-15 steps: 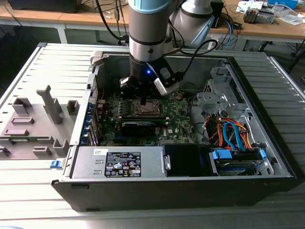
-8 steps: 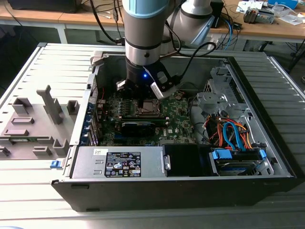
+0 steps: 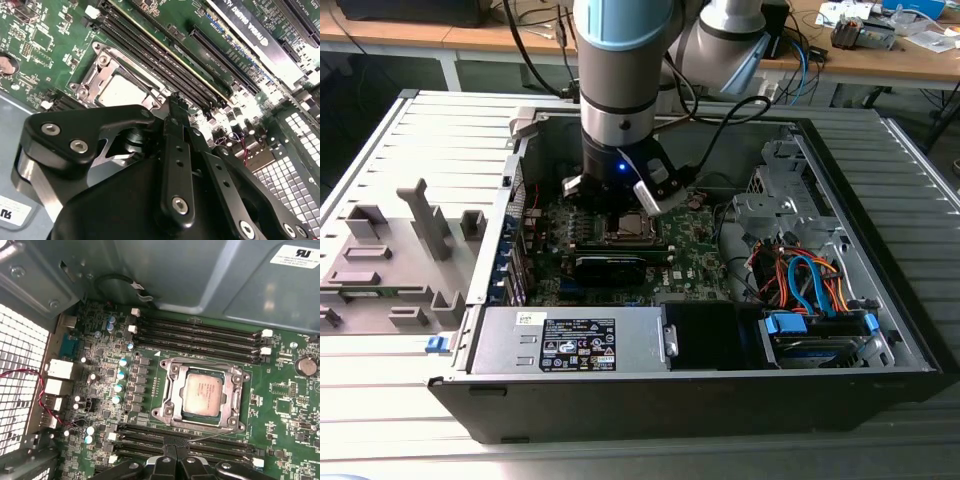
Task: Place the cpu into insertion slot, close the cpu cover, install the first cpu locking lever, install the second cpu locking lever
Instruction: 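Install the second cpu locking lever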
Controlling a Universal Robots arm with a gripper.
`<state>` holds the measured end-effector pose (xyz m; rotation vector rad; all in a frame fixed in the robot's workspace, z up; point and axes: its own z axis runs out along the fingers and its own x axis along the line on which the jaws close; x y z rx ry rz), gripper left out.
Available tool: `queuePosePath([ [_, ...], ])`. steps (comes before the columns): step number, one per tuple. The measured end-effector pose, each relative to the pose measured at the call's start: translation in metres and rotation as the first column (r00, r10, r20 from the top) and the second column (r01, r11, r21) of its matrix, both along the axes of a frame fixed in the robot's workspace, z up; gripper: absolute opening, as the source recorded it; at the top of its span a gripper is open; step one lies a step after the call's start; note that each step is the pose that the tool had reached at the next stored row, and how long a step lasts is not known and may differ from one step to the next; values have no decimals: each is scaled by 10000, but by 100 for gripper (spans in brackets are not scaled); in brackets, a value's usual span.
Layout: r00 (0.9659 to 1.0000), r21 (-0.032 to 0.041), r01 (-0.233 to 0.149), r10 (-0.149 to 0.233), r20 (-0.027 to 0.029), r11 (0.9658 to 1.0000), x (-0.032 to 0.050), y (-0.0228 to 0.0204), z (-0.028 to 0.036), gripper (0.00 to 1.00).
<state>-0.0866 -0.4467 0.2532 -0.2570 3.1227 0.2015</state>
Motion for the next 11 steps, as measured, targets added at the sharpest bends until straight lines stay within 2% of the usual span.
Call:
queuePosePath([
  [5, 10000, 0, 0, 0, 0, 10000, -54, 0, -53, 11],
  [9, 10000, 1, 0, 0, 1, 10000, -80, 0, -184, 11],
  [11, 10000, 0, 0, 0, -1, 10000, -121, 0, -221, 11],
])
